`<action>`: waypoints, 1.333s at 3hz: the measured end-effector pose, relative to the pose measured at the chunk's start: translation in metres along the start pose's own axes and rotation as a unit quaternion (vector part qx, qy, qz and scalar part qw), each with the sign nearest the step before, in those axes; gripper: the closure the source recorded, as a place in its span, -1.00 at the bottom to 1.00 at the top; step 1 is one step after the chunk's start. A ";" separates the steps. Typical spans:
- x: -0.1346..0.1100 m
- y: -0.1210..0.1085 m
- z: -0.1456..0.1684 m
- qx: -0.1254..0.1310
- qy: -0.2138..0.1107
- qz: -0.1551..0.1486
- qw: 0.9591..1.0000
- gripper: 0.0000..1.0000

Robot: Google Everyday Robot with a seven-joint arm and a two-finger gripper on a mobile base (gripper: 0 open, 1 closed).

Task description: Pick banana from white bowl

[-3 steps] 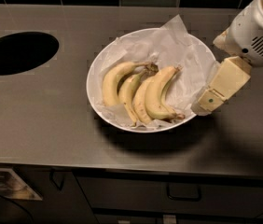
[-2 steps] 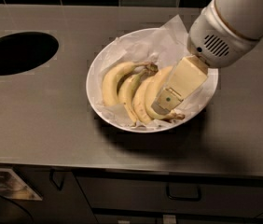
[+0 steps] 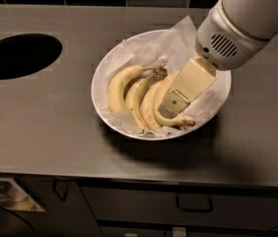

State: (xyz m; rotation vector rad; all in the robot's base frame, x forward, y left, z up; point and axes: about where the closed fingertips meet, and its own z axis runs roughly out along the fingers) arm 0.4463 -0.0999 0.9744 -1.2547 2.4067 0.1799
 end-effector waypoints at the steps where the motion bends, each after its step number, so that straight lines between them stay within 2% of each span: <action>1: 0.000 -0.013 0.007 0.031 0.030 0.064 0.997 -1.00; 2: -0.009 -0.014 0.010 0.084 0.071 0.097 0.989 -1.00; 3: -0.006 -0.017 -0.004 0.169 0.071 0.144 0.972 -1.00; 4: -0.010 -0.017 -0.016 0.189 0.054 0.179 0.964 -1.00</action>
Offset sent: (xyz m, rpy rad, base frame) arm 0.0290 -0.0051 -0.0061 -0.2545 0.0352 -0.6467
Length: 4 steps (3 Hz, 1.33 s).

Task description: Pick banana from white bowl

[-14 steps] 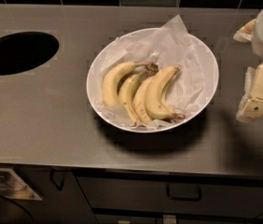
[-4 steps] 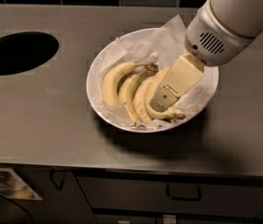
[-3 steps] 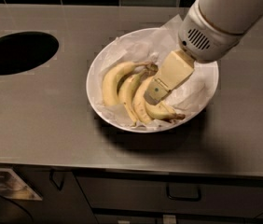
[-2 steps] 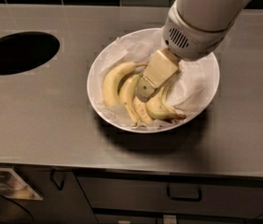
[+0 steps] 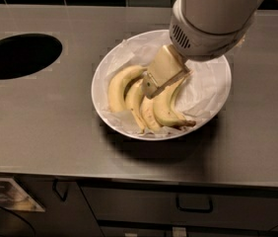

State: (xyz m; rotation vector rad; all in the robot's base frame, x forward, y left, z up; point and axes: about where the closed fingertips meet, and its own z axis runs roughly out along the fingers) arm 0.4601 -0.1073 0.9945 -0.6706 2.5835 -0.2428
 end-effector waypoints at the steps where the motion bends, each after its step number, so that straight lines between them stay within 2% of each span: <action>1: -0.003 0.006 0.000 -0.003 -0.010 -0.001 1.000 -1.00; 3: -0.003 0.016 0.013 -0.008 -0.026 0.021 0.999 -1.00; 4: -0.003 0.021 0.025 0.003 -0.017 0.033 0.999 -0.96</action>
Offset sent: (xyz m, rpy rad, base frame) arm 0.0073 0.0085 -0.0314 0.0732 -0.0175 -0.0113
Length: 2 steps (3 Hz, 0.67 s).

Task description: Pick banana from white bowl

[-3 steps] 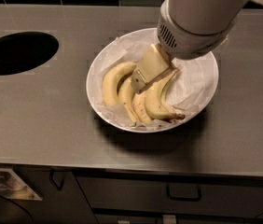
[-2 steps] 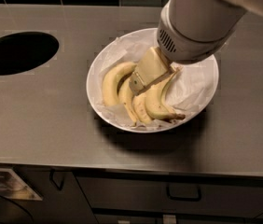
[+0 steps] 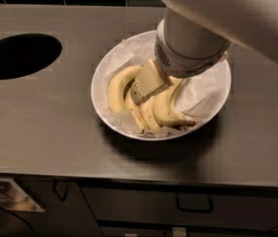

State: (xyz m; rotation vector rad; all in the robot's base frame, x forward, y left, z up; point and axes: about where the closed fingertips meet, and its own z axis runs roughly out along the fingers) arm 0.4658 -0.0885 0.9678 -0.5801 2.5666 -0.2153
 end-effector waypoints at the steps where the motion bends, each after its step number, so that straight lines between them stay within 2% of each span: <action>1: 0.000 0.004 0.012 0.011 0.007 0.011 1.000 -0.78; 2: -0.001 0.007 0.024 0.015 0.013 0.017 1.000 -0.42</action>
Offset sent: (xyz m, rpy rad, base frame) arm 0.0202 0.0046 -0.0481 -0.0280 0.0455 -0.0740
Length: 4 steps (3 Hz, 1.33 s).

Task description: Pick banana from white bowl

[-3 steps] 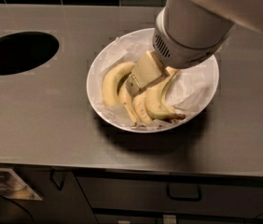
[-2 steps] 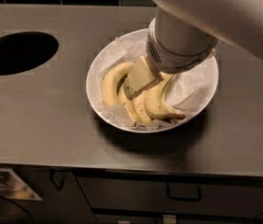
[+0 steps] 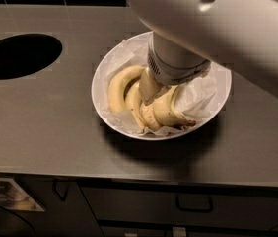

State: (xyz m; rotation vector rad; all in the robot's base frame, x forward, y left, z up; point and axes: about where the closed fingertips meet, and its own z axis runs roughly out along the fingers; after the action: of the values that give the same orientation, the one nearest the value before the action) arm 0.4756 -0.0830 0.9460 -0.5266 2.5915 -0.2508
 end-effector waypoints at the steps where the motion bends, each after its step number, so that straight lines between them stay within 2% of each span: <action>1: -0.001 0.006 0.010 -0.002 0.006 -0.004 1.000 -0.22; 2: 0.000 0.008 0.017 -0.004 0.012 -0.005 1.000 -0.04; 4: 0.007 0.010 0.031 -0.010 0.031 -0.005 0.999 -0.04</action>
Offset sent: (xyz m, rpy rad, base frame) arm 0.0127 0.0066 -0.0401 -0.0148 0.0724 0.0034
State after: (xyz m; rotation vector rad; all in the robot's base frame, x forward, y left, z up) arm 0.4819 -0.0799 0.9131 -0.5463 2.6550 -0.2494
